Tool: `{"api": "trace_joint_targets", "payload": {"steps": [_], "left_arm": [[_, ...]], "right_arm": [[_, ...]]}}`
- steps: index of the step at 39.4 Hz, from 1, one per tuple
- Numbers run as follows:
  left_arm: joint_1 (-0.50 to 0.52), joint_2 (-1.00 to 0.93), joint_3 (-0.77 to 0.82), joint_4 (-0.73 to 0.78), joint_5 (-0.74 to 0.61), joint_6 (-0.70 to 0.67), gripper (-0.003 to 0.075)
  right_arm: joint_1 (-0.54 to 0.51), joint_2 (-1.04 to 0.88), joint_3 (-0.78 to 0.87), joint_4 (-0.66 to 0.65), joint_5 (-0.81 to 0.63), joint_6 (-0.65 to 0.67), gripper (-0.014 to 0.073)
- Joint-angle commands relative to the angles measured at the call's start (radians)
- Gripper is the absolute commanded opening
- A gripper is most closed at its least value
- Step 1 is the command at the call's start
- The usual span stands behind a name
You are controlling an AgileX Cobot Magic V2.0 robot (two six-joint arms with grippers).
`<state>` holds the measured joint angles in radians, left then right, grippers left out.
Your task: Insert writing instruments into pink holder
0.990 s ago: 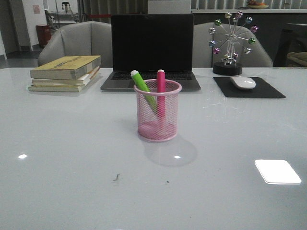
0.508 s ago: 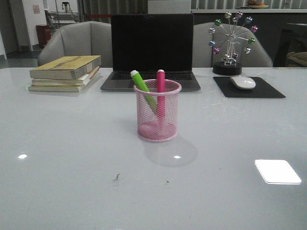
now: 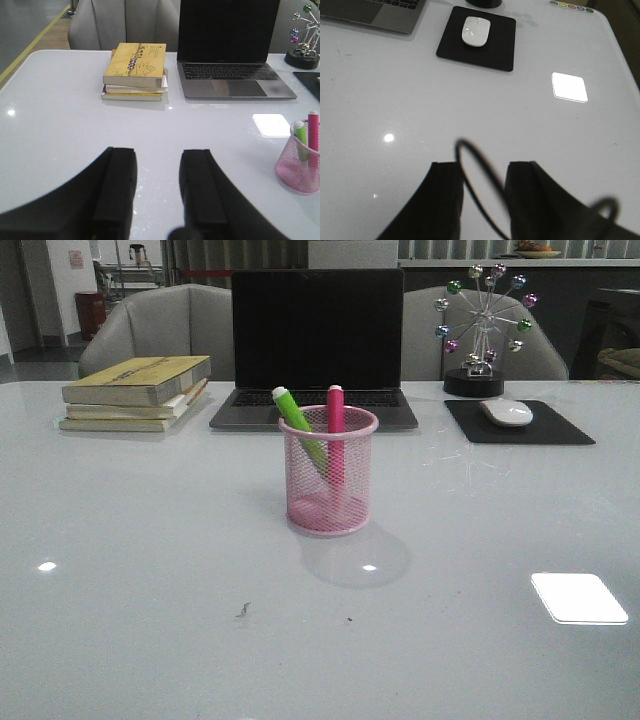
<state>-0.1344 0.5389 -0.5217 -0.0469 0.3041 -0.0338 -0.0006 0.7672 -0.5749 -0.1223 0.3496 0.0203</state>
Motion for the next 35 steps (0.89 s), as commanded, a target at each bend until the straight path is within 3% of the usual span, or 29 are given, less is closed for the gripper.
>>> {"api": "trace_joint_targets", "payload": {"steps": [1, 10, 31, 35], "left_arm": [[0.0, 0.003, -0.029, -0.01, -0.081, 0.001, 0.0298], [0.0, 0.003, -0.029, -0.01, -0.081, 0.001, 0.0298], [0.0, 0.003, -0.029, -0.01, -0.081, 0.001, 0.0298], [0.0, 0.003, -0.029, -0.01, -0.081, 0.001, 0.0298]], "right_arm": [[-0.006, -0.01, -0.031, -0.015, -0.076, -0.006, 0.035], [-0.006, -0.01, -0.031, -0.013, -0.071, -0.003, 0.0342], [-0.006, -0.01, -0.031, 0.076, -0.046, -0.002, 0.0029], [-0.006, -0.01, -0.031, 0.076, -0.046, -0.002, 0.0023]]}}
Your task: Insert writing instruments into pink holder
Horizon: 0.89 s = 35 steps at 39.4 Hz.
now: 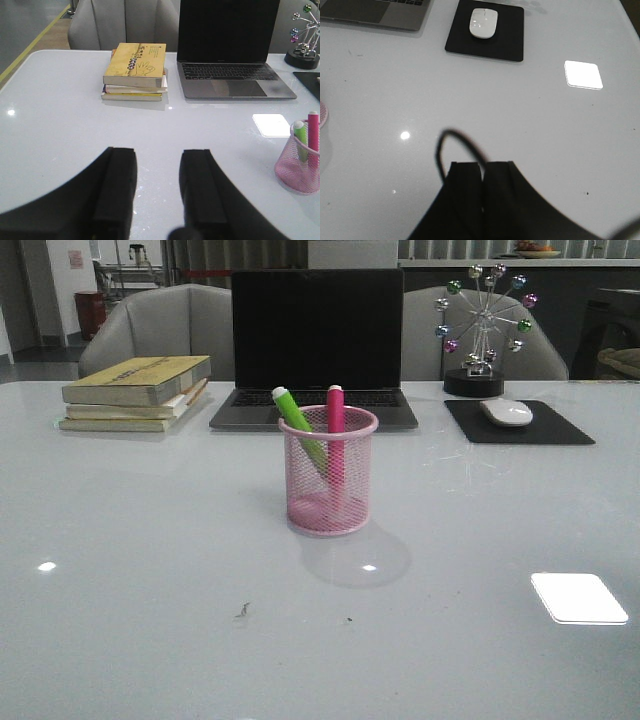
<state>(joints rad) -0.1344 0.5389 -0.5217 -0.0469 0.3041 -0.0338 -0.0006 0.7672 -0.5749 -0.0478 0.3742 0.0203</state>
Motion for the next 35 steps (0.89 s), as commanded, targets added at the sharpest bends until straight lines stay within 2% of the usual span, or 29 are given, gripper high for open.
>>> {"api": "trace_joint_targets", "payload": {"steps": [1, 30, 35], "left_arm": [[0.0, 0.003, -0.029, -0.01, -0.081, 0.001, 0.0298], [0.0, 0.003, -0.029, -0.01, -0.081, 0.001, 0.0297], [0.0, 0.003, -0.029, -0.01, -0.081, 0.001, 0.0297]], "right_arm": [[-0.006, -0.01, -0.031, 0.001, -0.07, -0.002, 0.0023], [-0.006, -0.01, -0.031, 0.001, -0.052, -0.002, 0.0023], [-0.006, -0.015, -0.031, 0.035, -0.055, -0.002, 0.0023]]}}
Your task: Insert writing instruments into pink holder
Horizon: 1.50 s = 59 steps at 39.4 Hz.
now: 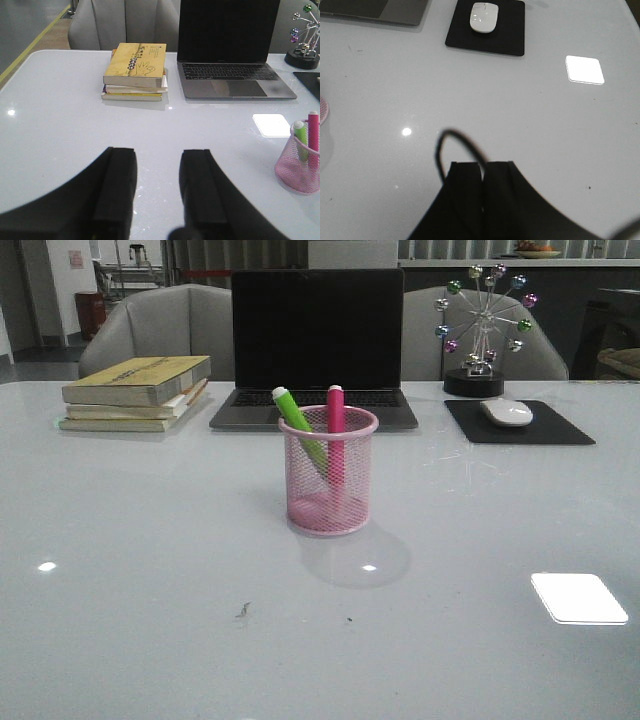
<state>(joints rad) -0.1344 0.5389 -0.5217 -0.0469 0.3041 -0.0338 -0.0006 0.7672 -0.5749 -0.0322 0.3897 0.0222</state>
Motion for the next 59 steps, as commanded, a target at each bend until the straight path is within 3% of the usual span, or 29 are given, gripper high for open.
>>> {"api": "trace_joint_targets", "payload": {"steps": [1, 8, 16, 35, 59], "left_arm": [[0.0, 0.003, -0.029, -0.01, -0.081, 0.001, 0.0297], [0.0, 0.003, -0.029, -0.01, -0.081, 0.001, 0.0297], [0.0, 0.003, -0.029, -0.01, -0.081, 0.001, 0.0297], [0.0, 0.003, -0.029, -0.01, -0.081, 0.001, 0.0297], [0.0, 0.006, -0.029, -0.01, -0.081, 0.001, 0.0292]], "right_arm": [[-0.006, -0.02, -0.031, 0.032, -0.073, -0.004, 0.0023], [-0.006, -0.116, -0.003, 0.046, -0.132, -0.004, 0.0023], [-0.006, -0.308, 0.176, 0.047, -0.232, -0.004, 0.0023], [-0.006, -0.745, 0.46, 0.077, -0.224, -0.004, 0.0023], [-0.006, -0.796, 0.607, 0.106, -0.299, -0.004, 0.0023]]}}
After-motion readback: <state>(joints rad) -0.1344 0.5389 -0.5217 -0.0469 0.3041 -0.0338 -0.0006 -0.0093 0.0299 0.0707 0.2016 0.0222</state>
